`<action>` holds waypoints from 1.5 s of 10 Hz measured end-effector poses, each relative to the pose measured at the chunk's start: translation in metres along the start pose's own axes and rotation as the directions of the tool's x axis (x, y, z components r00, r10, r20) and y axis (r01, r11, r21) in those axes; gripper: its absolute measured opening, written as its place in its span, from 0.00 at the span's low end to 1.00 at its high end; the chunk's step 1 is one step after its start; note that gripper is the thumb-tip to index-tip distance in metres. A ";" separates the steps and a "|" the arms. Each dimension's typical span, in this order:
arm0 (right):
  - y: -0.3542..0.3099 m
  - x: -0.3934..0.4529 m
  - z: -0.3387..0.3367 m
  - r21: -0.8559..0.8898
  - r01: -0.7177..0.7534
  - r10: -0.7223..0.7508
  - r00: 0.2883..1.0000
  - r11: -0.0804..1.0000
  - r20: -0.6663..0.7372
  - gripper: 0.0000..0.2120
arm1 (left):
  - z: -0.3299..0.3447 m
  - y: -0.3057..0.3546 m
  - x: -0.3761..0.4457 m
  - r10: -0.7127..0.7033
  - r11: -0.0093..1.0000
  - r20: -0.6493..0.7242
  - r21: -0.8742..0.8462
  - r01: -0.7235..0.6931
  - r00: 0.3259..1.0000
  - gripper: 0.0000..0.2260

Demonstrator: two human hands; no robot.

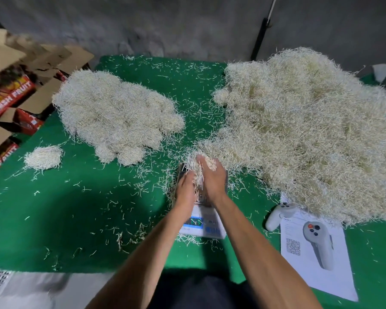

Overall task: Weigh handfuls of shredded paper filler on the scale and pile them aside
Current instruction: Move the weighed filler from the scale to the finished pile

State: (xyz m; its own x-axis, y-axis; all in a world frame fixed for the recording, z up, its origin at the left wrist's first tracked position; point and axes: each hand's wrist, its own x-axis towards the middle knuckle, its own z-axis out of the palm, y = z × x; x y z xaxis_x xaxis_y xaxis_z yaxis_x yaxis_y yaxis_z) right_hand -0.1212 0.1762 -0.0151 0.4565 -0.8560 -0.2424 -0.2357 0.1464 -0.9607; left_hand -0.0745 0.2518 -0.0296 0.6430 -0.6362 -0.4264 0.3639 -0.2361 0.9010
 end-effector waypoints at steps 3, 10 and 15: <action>-0.058 0.000 0.049 -0.148 0.319 -0.307 0.946 0.936 0.099 0.27 | -0.029 0.054 0.040 -0.208 0.978 -0.073 0.018 0.210 0.975 0.12; -0.118 0.068 0.048 -0.370 0.792 -0.819 0.560 0.486 0.124 0.17 | -0.009 0.173 0.084 -0.024 0.852 0.253 -0.501 0.152 0.967 0.21; -0.077 0.130 0.081 -0.280 0.059 0.012 0.969 0.958 0.246 0.37 | -0.102 0.098 0.100 -0.207 0.893 -0.109 -0.428 0.142 0.972 0.21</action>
State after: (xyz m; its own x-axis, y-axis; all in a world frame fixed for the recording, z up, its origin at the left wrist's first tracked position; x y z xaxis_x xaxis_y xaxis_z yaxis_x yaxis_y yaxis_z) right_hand 0.0260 0.0940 0.0161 0.6503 -0.7062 -0.2799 -0.4392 -0.0489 -0.8971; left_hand 0.0941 0.2402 0.0076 0.6231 -0.4896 -0.6099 0.7046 0.0129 0.7094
